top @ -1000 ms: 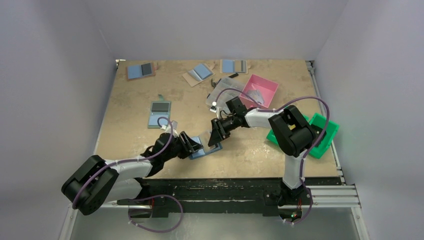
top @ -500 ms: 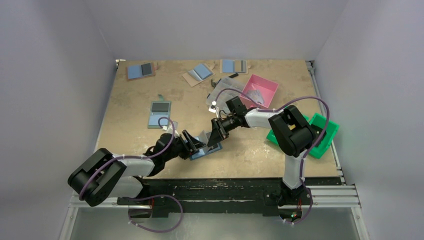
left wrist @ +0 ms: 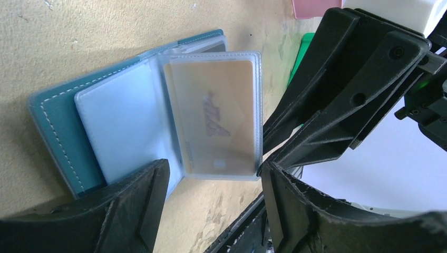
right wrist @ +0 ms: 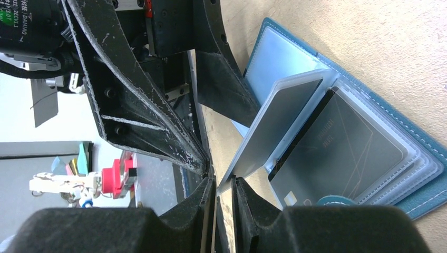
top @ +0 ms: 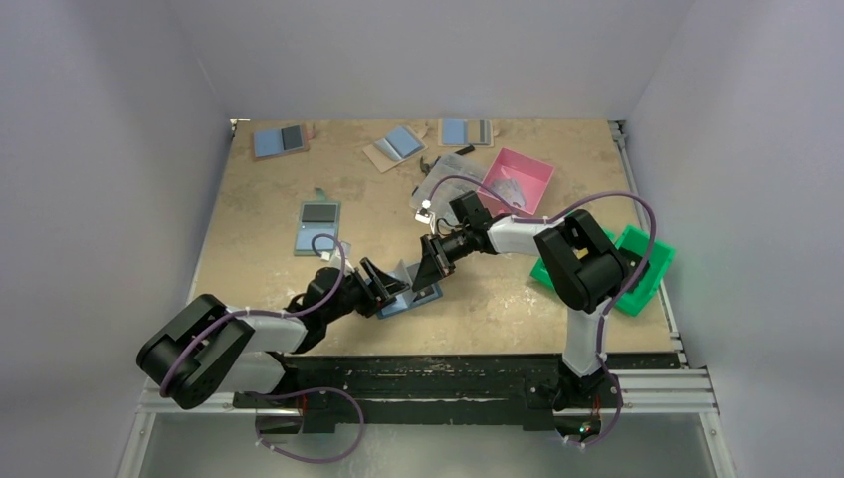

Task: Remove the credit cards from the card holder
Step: Remove the credit card from the card holder.

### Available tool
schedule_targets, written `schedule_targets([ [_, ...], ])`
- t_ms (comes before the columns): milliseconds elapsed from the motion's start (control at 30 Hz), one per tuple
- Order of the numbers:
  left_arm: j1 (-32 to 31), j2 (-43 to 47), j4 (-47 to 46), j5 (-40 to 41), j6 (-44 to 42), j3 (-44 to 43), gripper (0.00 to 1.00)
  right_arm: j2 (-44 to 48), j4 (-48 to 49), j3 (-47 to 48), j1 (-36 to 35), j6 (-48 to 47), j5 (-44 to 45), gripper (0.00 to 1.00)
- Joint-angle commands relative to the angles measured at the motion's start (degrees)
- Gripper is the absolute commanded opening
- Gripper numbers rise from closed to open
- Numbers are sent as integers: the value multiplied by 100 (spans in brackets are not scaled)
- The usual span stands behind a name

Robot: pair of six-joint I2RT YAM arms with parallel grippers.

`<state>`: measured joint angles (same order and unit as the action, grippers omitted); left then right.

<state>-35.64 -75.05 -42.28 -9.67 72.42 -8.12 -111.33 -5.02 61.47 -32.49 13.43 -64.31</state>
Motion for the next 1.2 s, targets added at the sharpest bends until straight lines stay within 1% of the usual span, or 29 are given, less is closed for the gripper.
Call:
schedule_targets([
  [0, 48, -74, -430, -35, 76, 52, 69, 16, 195, -26, 11, 96, -99, 23],
  [100, 70, -142, -544, -50, 103, 70, 69, 10, 211, -37, -2, 116, -150, 25],
  [200, 79, -229, -666, -69, 135, 78, 70, 8, 244, -47, -2, 142, -191, 29],
  [367, 108, -401, -830, -91, 159, 65, 70, -33, 238, -48, -12, 138, -134, 31],
  [467, 123, -489, -945, -112, 191, 80, 70, -47, 245, -43, -13, 162, -177, 36],
  [533, 136, -519, -1033, -123, 231, 103, 70, -40, 272, -48, -13, 185, -212, 37],
  [833, 199, -445, -1107, -115, 289, 196, 71, -44, 468, -135, -20, 430, -412, 37],
  [967, 225, -456, -1097, -123, 289, 197, 72, -88, 470, -129, -45, 405, -233, 33],
  [1167, 262, -458, -1105, -123, 315, 214, 73, -115, 475, -134, -85, 461, -346, 27],
])
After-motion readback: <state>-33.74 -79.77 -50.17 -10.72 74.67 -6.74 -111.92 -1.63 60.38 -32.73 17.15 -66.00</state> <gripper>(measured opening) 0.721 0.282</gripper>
